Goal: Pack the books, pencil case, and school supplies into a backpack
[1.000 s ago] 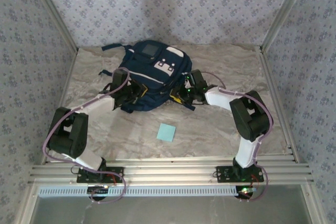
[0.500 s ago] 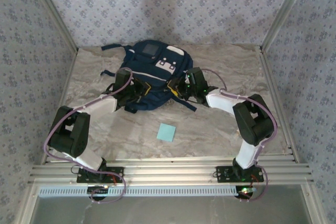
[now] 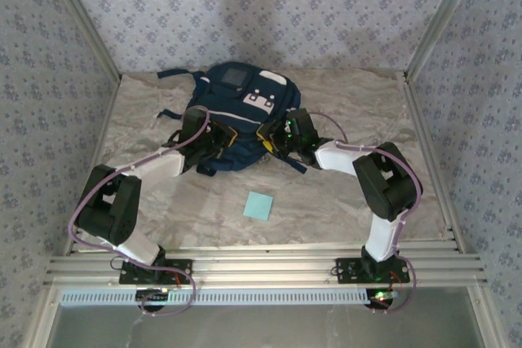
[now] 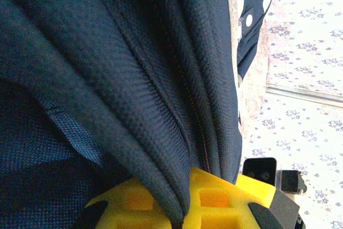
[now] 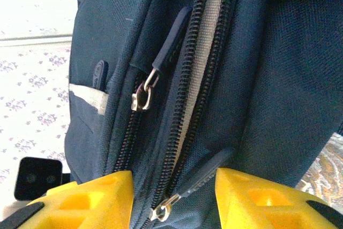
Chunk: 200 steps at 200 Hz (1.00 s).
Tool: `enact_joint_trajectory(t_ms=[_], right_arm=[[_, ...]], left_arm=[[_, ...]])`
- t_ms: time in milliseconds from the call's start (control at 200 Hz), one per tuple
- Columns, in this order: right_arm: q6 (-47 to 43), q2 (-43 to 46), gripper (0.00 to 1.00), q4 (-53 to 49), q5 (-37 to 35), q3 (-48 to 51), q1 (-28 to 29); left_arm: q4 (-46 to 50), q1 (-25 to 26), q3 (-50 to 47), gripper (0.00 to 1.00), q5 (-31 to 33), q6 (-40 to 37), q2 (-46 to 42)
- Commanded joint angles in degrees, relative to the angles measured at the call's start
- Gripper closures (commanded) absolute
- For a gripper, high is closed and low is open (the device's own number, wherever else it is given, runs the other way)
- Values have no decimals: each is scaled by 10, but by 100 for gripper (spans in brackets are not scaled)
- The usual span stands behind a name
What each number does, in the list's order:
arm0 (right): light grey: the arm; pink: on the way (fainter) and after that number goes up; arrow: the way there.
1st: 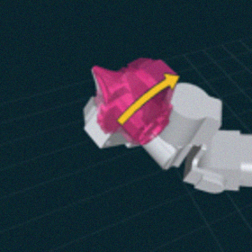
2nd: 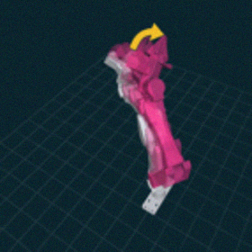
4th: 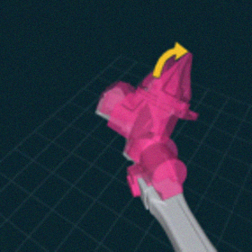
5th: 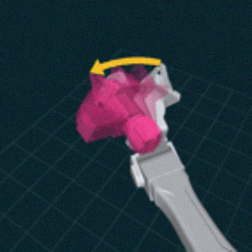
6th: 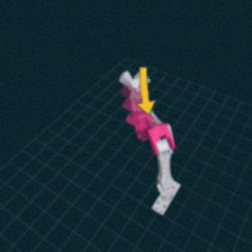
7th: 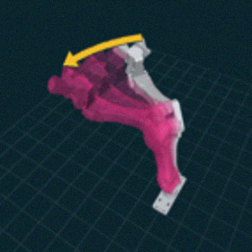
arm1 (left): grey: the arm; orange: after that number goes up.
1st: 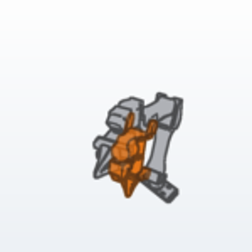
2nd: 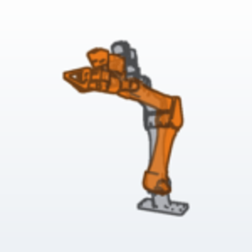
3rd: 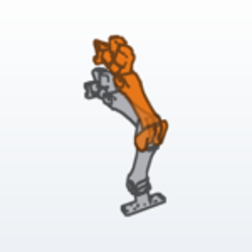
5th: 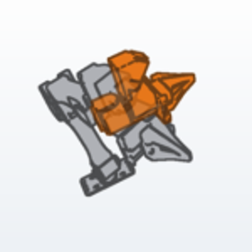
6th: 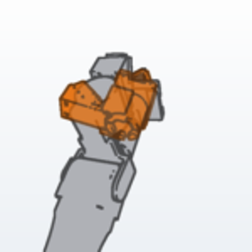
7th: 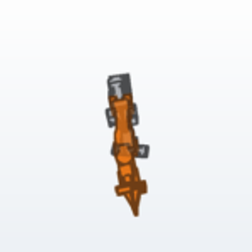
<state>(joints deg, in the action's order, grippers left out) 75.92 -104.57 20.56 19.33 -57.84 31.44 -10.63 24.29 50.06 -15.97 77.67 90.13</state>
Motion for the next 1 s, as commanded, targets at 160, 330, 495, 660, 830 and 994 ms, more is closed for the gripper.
enact_joint_trajectory(t_ms=[160,330,495,660,830,994], right_arm=[[41,-26,46,16,-27,12,13],[47,-34,61,48,-43,23,-1],[-6,7,79,-12,-77,16,-3],[-28,28,84,-37,-94,21,-6],[-60,32,69,-78,-108,16,-7],[-57,24,78,-61,-101,14,-9]], left_arm=[[-69,11,4,100,-21,12,-16],[-64,12,-1,100,-17,9,-28],[-55,12,-3,100,-9,3,-32],[-60,12,-4,100,-12,6,-26],[-56,12,-2,100,-11,4,-31],[-57,12,0,100,-13,5,-29]])
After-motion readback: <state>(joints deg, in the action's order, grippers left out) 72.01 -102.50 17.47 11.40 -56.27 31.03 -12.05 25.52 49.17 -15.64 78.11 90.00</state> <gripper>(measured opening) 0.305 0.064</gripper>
